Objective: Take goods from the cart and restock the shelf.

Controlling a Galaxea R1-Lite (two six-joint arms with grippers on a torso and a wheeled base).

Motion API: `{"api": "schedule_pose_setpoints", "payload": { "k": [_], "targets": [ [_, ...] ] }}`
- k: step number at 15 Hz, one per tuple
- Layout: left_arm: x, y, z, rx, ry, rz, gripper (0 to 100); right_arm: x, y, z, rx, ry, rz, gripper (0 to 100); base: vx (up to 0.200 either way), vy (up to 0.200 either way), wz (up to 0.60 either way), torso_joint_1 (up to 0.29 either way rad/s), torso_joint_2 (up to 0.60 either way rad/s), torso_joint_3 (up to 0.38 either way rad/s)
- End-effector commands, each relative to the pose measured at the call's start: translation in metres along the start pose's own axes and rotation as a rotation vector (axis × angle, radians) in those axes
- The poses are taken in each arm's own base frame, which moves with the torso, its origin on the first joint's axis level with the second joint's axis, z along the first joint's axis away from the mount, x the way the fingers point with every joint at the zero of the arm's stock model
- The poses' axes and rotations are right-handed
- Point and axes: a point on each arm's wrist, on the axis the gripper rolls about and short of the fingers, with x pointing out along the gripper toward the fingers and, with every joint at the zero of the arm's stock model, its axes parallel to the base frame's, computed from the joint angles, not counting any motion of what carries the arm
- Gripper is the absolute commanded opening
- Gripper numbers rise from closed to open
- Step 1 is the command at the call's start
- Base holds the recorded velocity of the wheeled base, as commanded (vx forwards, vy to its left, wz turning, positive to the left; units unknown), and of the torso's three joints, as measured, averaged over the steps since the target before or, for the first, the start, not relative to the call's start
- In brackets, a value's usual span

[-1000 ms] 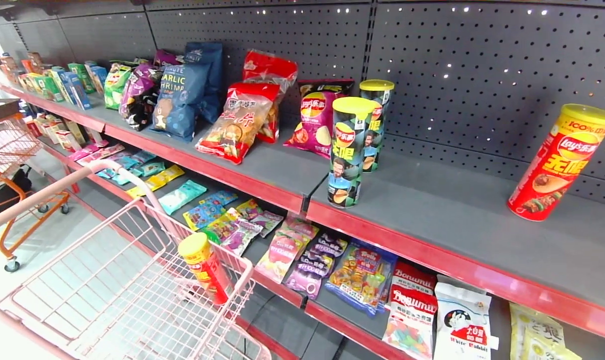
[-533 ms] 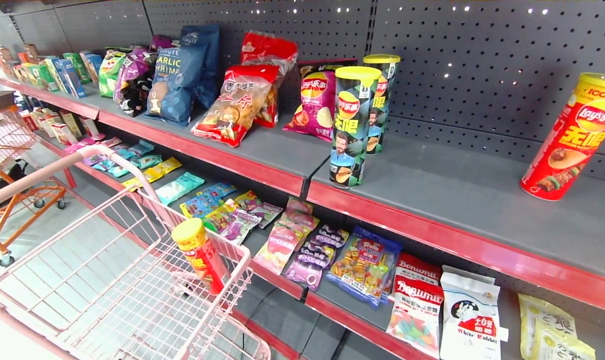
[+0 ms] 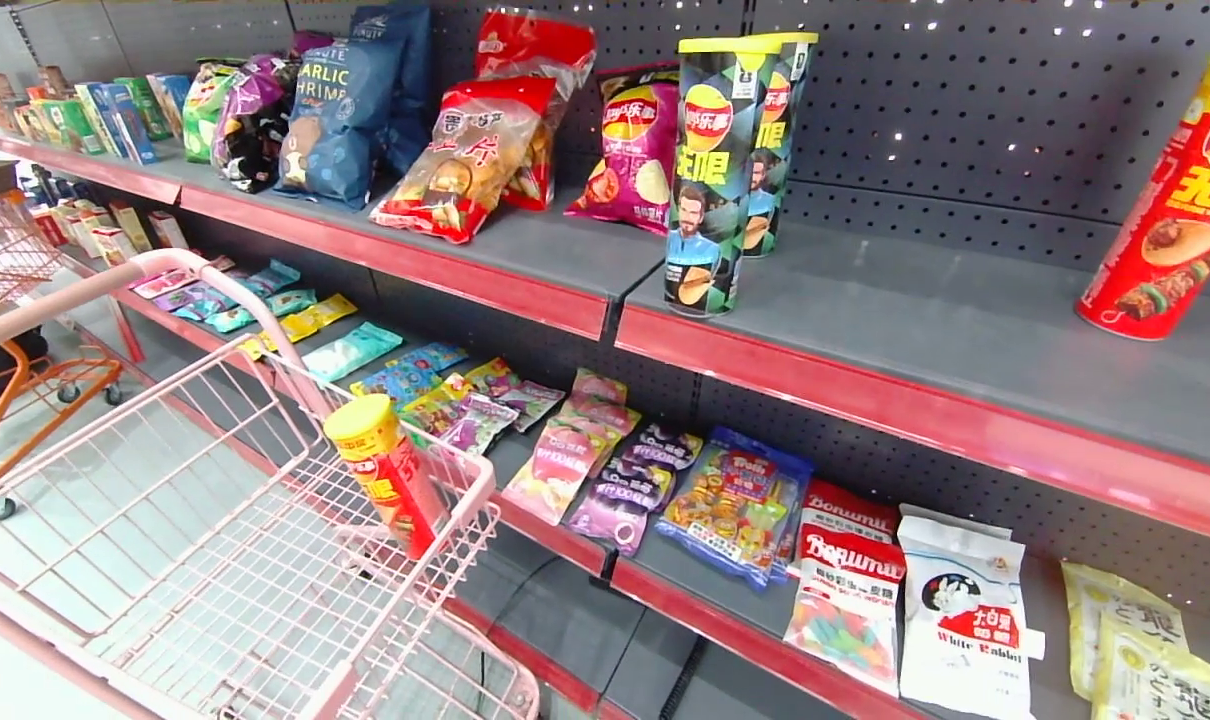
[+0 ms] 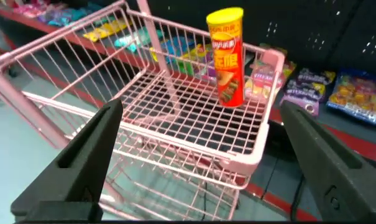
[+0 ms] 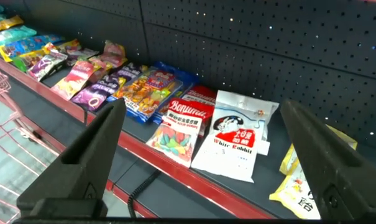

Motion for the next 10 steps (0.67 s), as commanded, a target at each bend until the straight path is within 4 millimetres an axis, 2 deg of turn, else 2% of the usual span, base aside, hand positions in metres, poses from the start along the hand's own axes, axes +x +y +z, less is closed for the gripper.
{"api": "schedule_pose_setpoints", "payload": {
  "k": [1,2,3,4,6,7,8,9,10],
  "targets": [
    [0.035,0.0,0.136,-0.192,-0.026,0.029,100,0.0,0.0,0.0,-0.002,0.001,0.0,100,0.0,0.0,0.0,-0.036,0.1,0.061],
    [0.071,-0.002,0.176,-0.256,0.001,0.049,100,0.0,0.0,0.0,-0.002,0.001,0.0,100,0.0,0.0,0.0,0.0,0.0,0.0],
    [0.115,-0.004,0.182,-0.251,0.109,0.061,100,0.0,0.0,0.0,0.0,0.001,0.0,100,0.0,0.0,0.0,0.0,0.0,0.0],
    [0.151,-0.006,0.172,-0.241,0.197,0.057,100,0.0,0.0,0.0,0.0,0.001,0.0,100,0.0,0.0,0.0,0.0,0.0,0.0],
    [0.229,-0.01,0.128,-0.235,0.255,0.039,100,0.0,0.0,0.0,0.0,0.001,0.0,100,0.0,0.0,0.0,0.0,0.0,0.0],
    [0.253,-0.01,0.11,-0.223,0.243,0.015,100,0.0,0.0,0.0,-0.002,0.001,0.0,100,0.0,0.0,0.0,0.0,0.0,0.0],
    [0.28,-0.009,0.081,-0.172,0.26,-0.046,100,0.0,0.0,0.0,-0.002,0.001,0.0,100,0.0,0.0,0.0,0.0,0.0,0.0],
    [0.289,-0.01,0.06,-0.122,0.307,-0.123,100,0.0,0.0,0.0,-0.003,0.001,0.0,100,0.0,0.0,0.0,0.0,0.0,0.0],
    [0.29,-0.013,0.042,-0.111,0.377,-0.21,100,0.0,0.0,0.0,-0.003,0.001,0.0,100,0.0,0.0,0.0,0.0,0.0,0.0]
  ]
}}
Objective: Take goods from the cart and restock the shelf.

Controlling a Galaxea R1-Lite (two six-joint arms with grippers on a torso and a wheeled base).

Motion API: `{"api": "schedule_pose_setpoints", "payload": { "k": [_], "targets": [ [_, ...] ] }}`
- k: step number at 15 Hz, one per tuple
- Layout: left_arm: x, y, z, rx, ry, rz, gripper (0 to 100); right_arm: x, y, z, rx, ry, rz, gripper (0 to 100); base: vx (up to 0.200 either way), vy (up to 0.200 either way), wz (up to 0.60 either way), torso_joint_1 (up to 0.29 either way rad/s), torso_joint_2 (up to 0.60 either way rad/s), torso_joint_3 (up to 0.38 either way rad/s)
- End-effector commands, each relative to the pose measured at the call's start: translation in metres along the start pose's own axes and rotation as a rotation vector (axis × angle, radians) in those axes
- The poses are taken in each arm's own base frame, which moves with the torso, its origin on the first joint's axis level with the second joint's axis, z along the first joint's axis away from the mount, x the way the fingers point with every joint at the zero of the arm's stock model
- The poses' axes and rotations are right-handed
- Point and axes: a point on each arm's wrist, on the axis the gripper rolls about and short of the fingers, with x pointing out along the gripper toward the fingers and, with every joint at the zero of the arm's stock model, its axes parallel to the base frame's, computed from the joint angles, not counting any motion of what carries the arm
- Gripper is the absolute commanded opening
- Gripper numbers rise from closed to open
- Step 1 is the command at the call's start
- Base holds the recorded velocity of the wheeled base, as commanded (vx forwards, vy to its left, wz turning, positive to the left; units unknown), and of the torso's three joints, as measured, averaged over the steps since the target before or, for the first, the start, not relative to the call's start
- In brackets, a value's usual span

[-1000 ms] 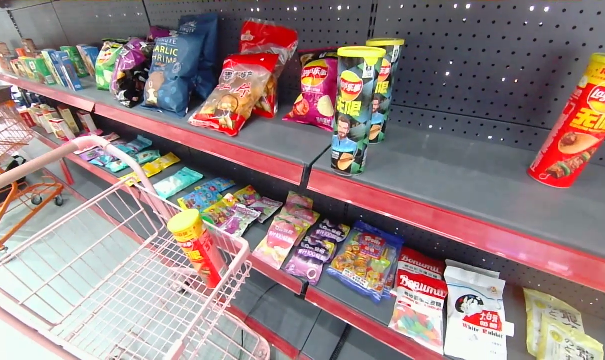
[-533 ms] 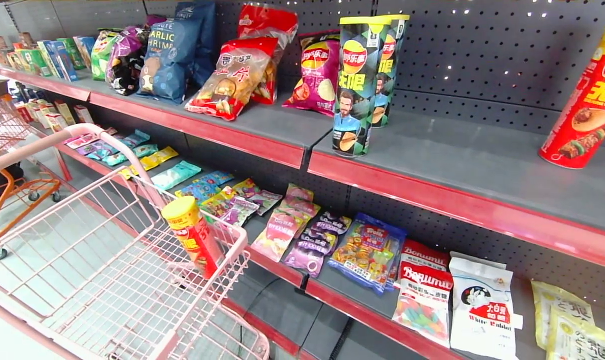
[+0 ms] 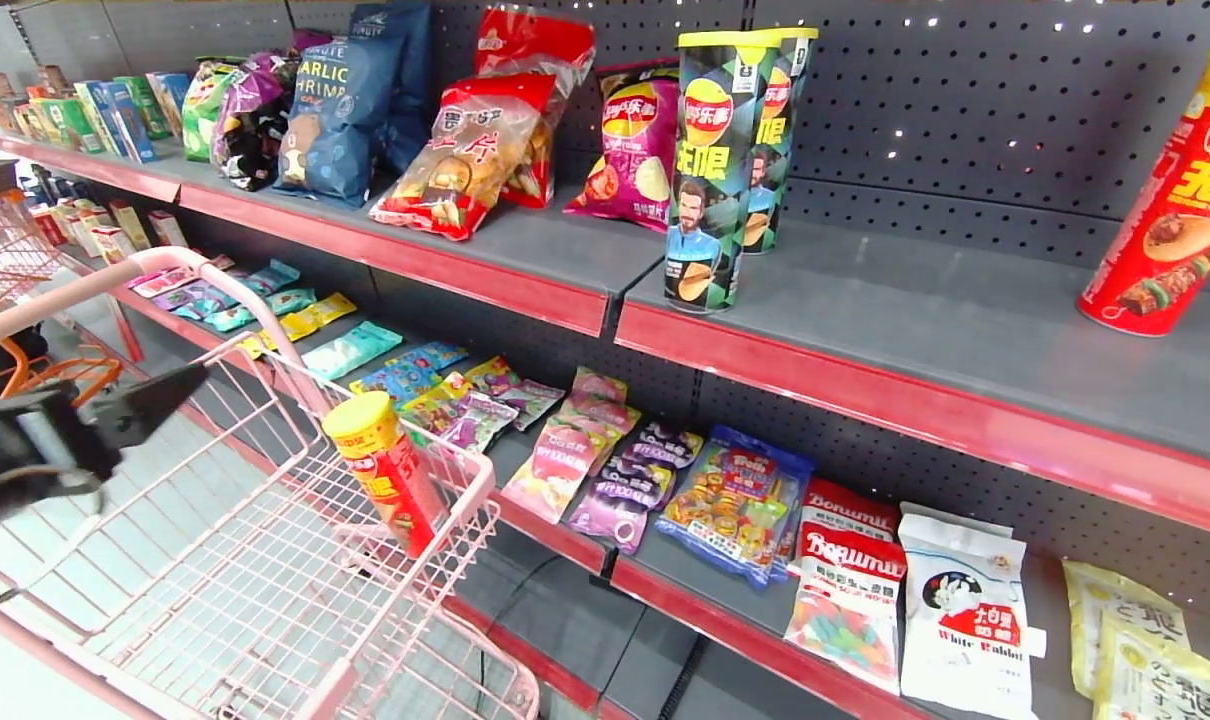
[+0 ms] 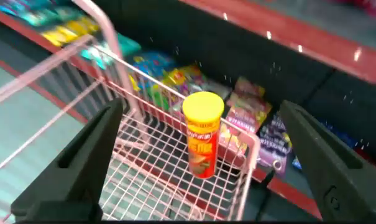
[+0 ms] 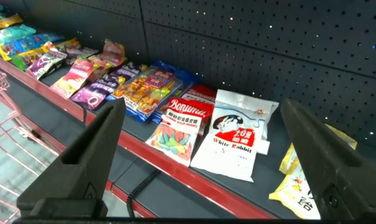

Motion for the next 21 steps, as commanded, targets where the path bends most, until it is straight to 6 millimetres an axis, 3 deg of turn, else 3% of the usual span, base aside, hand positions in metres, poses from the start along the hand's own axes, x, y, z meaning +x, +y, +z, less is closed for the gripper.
{"api": "schedule_pose_setpoints", "payload": {
  "k": [1,4,8,14,17,21],
  "targets": [
    [0.121,0.015,-0.084,0.029,0.295,-0.161,100,0.0,0.0,0.0,-0.001,0.001,0.001,100,0.0,0.0,0.0,0.0,0.0,0.0],
    [0.144,0.02,-0.102,0.031,0.262,-0.168,100,0.0,0.0,0.0,-0.001,0.001,0.001,100,0.0,0.0,0.0,0.0,0.0,0.0],
    [0.149,0.012,-0.122,0.036,0.294,-0.212,100,0.0,0.0,0.0,0.004,0.001,0.002,100,0.0,0.0,0.0,0.0,0.0,0.0],
    [0.164,0.016,-0.139,0.031,0.315,-0.224,100,0.0,0.0,0.0,0.002,0.001,0.002,100,0.0,0.0,0.0,0.0,0.0,0.0],
    [0.183,0.017,-0.145,0.054,0.256,-0.231,100,0.0,0.0,0.0,0.002,0.001,0.007,100,0.0,0.0,0.0,0.0,0.0,0.0],
    [0.188,0.018,-0.154,0.057,0.275,-0.23,100,0.0,0.0,0.0,0.001,0.001,0.007,100,0.0,0.0,0.0,0.0,0.0,0.0]
  ]
}}
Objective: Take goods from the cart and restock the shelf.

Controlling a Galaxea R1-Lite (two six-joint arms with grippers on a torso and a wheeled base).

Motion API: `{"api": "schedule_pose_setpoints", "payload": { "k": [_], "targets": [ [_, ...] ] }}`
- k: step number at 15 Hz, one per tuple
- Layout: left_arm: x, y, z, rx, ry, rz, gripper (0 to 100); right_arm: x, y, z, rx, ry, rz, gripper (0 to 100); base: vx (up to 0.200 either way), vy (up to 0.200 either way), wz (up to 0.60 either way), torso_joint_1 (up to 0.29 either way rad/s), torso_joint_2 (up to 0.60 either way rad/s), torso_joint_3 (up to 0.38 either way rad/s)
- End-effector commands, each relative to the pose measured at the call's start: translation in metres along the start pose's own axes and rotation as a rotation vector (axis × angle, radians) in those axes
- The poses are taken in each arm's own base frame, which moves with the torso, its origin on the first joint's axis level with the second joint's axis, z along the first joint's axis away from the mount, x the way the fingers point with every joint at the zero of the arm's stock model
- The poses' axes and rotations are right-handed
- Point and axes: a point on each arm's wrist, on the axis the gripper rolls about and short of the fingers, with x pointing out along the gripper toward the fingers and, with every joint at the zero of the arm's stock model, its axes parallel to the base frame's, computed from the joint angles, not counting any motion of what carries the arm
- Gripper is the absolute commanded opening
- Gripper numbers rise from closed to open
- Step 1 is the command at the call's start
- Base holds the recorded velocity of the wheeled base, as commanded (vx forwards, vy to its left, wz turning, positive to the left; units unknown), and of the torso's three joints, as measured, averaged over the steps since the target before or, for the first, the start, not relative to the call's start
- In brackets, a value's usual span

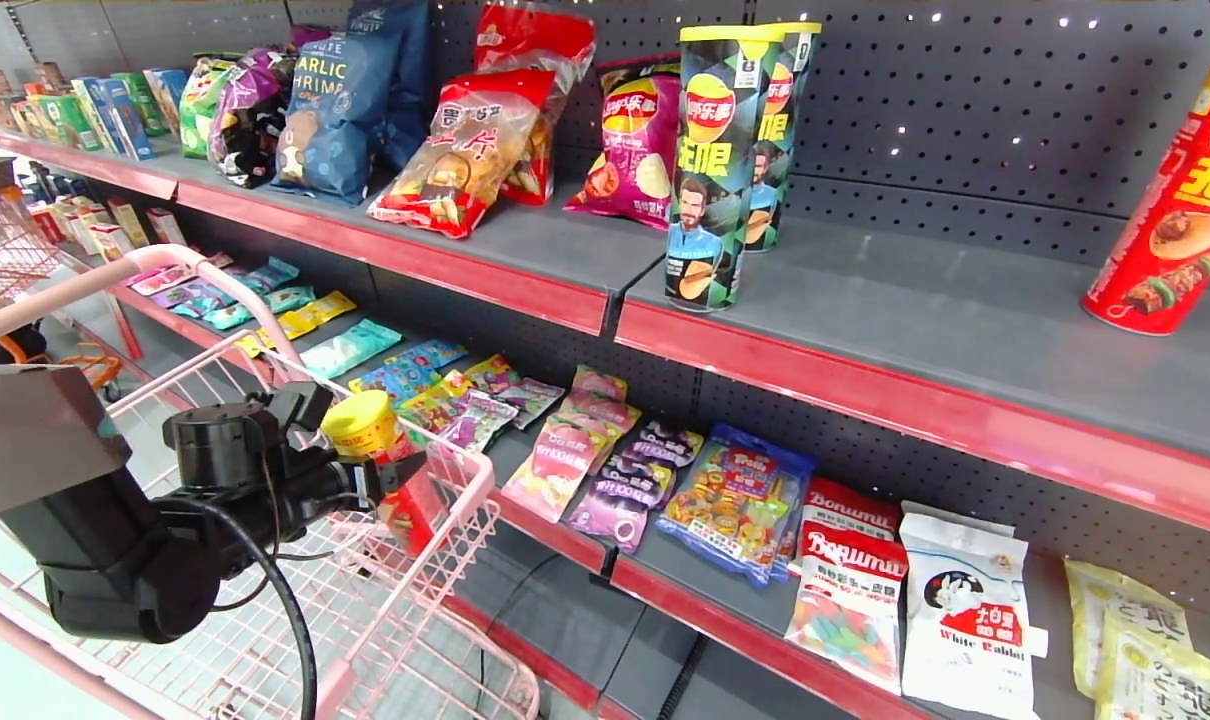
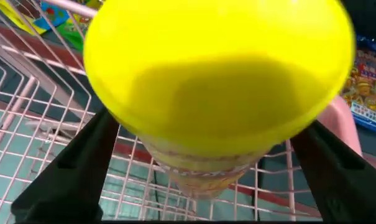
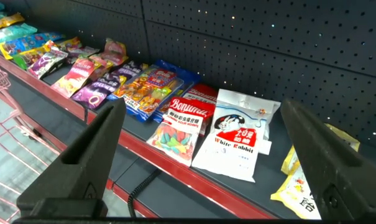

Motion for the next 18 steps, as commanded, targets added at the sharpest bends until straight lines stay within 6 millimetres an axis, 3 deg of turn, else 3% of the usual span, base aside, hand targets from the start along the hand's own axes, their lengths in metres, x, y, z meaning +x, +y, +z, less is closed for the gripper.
{"api": "schedule_pose_setpoints", "payload": {
  "k": [1,6,8,10,11,12,13,14,15,16,18],
  "targets": [
    [0.007,0.002,-0.008,0.003,0.025,0.003,0,0.0,0.0,0.0,0.001,0.001,0.001,100,0.0,0.0,0.0,0.0,0.0,0.0],
    [-0.01,0.009,0.008,0.012,-0.065,0.031,0,0.0,0.0,0.0,0.003,0.001,0.001,100,0.0,0.0,0.0,0.0,0.0,0.0],
    [-0.039,0.007,0.026,-0.006,-0.084,0.055,0,0.0,0.0,0.0,0.003,0.001,0.001,100,0.0,0.0,0.0,0.0,0.0,0.0],
    [-0.11,-0.013,0.067,-0.049,-0.085,0.061,0,0.0,0.0,0.0,0.001,0.001,0.001,100,0.0,0.0,0.0,0.0,0.0,0.0],
    [-0.133,-0.022,0.078,-0.051,-0.085,0.047,0,0.0,0.0,0.0,0.003,0.001,0.001,100,0.0,0.0,0.0,0.0,0.0,0.0],
    [-0.184,-0.042,0.096,-0.044,-0.1,0.01,0,0.0,0.0,0.0,0.001,0.001,0.001,100,0.0,0.0,0.0,0.0,0.0,0.0],
    [-0.221,-0.056,0.103,-0.039,-0.111,-0.013,0,0.0,0.0,0.0,0.0,0.001,0.001,100,0.0,0.0,0.0,0.0,0.0,0.0],
    [-0.257,-0.07,0.103,-0.029,-0.121,-0.052,0,0.0,0.0,0.0,0.001,0.001,0.001,100,0.0,0.0,0.0,0.0,0.0,0.0],
    [-0.275,-0.077,0.101,-0.021,-0.13,-0.068,0,0.0,0.0,0.0,0.001,0.001,-0.001,100,0.0,0.0,0.0,0.0,0.0,0.0],
    [-0.312,-0.091,0.089,0.007,-0.169,-0.075,0,0.0,0.0,0.0,0.0,0.001,-0.006,100,0.0,0.0,0.0,0.0,0.0,0.0],
    [-0.336,-0.099,0.077,0.056,-0.245,-0.044,0,0.0,0.0,0.0,0.001,0.001,-0.006,100,0.0,0.0,0.0,0.066,-0.21,-0.147]
  ]
}}
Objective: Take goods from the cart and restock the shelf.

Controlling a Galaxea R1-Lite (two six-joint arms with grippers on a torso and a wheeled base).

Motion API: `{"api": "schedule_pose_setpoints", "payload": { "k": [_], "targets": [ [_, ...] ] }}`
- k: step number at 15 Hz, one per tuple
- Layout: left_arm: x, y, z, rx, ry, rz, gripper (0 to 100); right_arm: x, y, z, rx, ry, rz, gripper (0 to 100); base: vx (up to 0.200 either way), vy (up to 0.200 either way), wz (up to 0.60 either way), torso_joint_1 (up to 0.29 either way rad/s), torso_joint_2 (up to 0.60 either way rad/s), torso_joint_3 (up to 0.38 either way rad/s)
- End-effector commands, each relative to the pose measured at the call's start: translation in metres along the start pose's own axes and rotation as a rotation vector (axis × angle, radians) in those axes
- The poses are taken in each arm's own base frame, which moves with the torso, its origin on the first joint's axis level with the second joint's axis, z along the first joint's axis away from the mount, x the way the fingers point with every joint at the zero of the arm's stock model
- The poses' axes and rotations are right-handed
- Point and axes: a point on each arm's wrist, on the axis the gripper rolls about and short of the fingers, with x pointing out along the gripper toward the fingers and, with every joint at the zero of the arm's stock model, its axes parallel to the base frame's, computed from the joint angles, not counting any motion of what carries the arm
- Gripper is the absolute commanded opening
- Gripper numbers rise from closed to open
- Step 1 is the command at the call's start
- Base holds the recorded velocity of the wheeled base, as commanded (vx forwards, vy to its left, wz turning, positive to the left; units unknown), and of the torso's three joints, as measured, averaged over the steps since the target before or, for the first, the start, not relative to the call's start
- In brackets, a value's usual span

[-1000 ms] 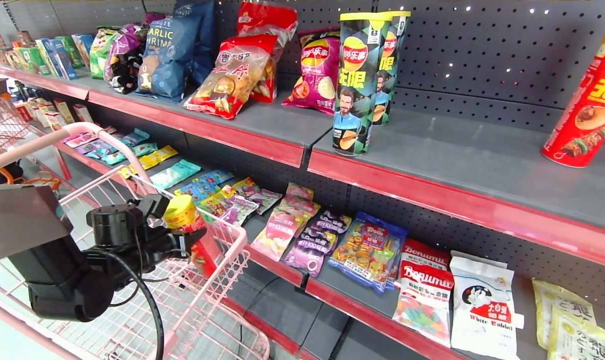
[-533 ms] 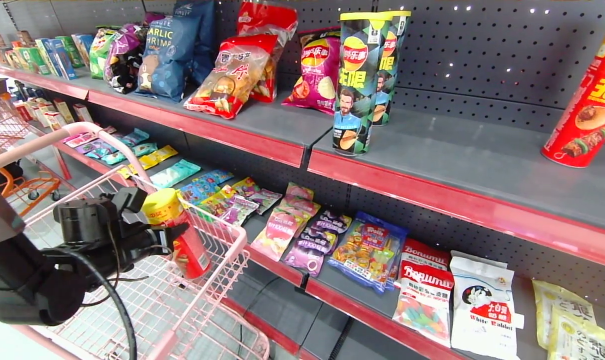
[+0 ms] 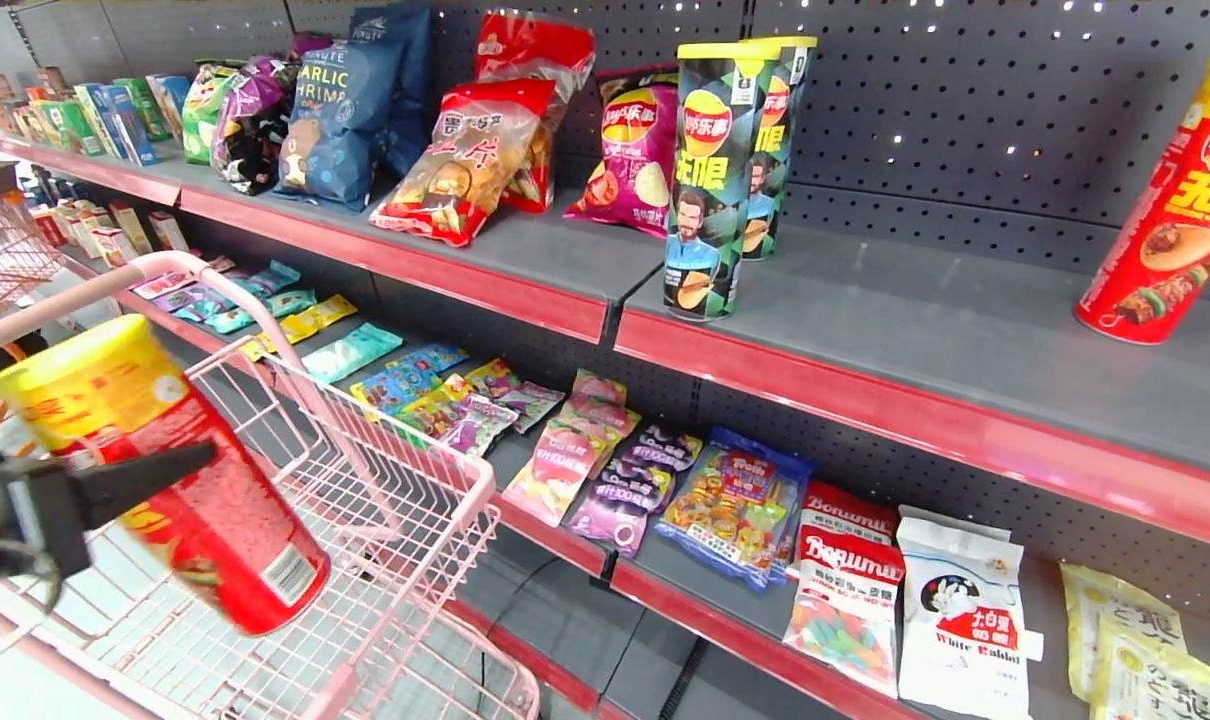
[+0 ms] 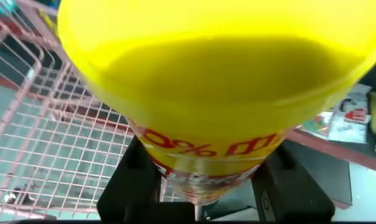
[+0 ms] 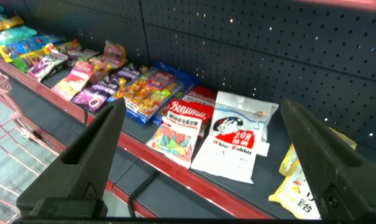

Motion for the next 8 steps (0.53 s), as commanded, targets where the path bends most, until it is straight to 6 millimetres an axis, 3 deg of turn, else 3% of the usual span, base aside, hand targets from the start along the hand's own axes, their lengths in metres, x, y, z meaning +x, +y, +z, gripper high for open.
{"api": "schedule_pose_setpoints", "payload": {
  "k": [1,4,6,8],
  "targets": [
    [-0.102,-0.038,-0.016,0.115,-0.258,0.056,0,0.0,0.0,0.0,0.0,0.001,0.001,100,0.0,0.0,0.0,0.129,-0.41,-0.256],
    [-0.107,-0.035,-0.024,0.126,-0.297,0.24,0,0.0,0.0,0.0,0.0,0.001,-0.001,100,0.0,0.0,0.0,0.165,-0.5,-0.321],
    [-0.117,-0.037,-0.049,0.228,-0.327,0.276,0,0.0,0.0,0.0,0.0,0.001,-0.001,100,0.0,0.0,0.0,0.208,-0.55,-0.337],
    [-0.124,-0.039,-0.061,0.272,-0.353,0.264,0,0.0,0.0,0.0,0.002,0.001,0.001,100,0.0,0.0,0.0,0.227,-0.57,-0.354]
  ]
}}
